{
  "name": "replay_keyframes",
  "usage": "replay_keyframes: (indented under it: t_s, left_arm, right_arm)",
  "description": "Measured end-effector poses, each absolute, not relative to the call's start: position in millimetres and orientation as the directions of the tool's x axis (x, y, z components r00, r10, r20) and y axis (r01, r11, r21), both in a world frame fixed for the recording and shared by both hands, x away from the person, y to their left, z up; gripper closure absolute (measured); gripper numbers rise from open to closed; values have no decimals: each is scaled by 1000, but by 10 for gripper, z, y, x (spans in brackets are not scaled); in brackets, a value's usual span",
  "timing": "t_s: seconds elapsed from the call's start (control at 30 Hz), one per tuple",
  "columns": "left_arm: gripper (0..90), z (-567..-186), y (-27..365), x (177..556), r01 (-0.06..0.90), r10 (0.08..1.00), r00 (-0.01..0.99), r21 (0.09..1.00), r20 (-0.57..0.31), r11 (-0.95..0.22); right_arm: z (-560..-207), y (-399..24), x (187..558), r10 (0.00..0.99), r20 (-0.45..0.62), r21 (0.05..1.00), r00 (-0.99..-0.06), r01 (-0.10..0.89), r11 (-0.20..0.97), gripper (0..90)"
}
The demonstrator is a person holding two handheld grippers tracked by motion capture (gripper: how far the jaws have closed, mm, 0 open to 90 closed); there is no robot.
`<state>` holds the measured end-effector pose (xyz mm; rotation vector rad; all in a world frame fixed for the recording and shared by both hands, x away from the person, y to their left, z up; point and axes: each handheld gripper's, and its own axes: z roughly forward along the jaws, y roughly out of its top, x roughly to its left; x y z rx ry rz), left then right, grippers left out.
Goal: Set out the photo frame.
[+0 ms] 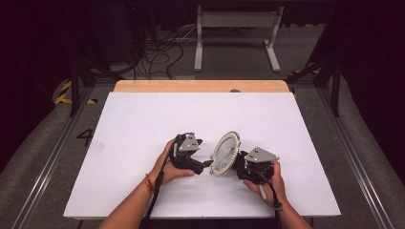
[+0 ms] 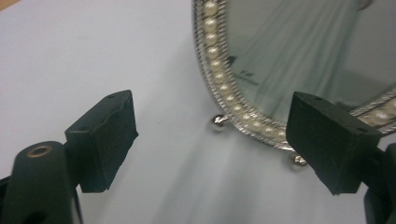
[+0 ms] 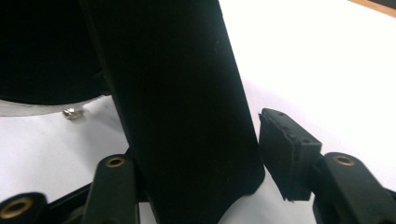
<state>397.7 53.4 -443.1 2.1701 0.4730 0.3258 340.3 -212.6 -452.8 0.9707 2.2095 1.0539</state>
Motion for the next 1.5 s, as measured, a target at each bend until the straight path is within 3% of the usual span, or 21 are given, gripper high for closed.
replay_keyframes:
  t_s: [0.17, 0.33, 0.4, 0.73, 0.87, 1.03, 1.23, 1.5]
  left_arm:
    - [155, -4352, 712, 3907, 220, 473, 877, 803, 86, -554]
    - [155, -4346, 839, 3836, 219, 485, 869, 800, 101, -559]
    - [155, -4382, 871, 3812, 224, 478, 874, 797, 90, -560]
    - [148, -4455, 687, 3913, 220, 422, 905, 795, 50, -565]
    - [143, -4439, 566, 3972, 222, 410, 912, 810, 25, -542]
    - [139, -4471, 471, 3966, 214, 374, 928, 820, 0, -531]
    - [143, -4441, 467, 3956, 175, 374, 926, 810, 58, -560]
    - [147, -4480, 451, 4006, 189, 387, 921, 811, 50, -554]
  right_arm:
    - [-4531, -2089, 3403, 793, -146, 801, -591, 400, 446, 480]
    - [-4537, -2088, 3413, 803, -131, 795, -581, 422, 436, 440]
    - [-4575, -2099, 3444, 819, -91, 774, -567, 478, 416, 405]
    - [-4606, -2169, 3493, 781, -86, 791, -619, 435, 431, 480]
    - [-4613, -2117, 3445, 740, -140, 781, -658, 385, 491, 483]
    - [-4623, -2063, 3400, 724, -203, 765, -659, 355, 537, 451]
    - [-4586, -2161, 3390, 753, -119, 785, -647, 404, 471, 400]
    - [-4585, -2198, 3330, 753, -133, 760, -644, 422, 495, 331]
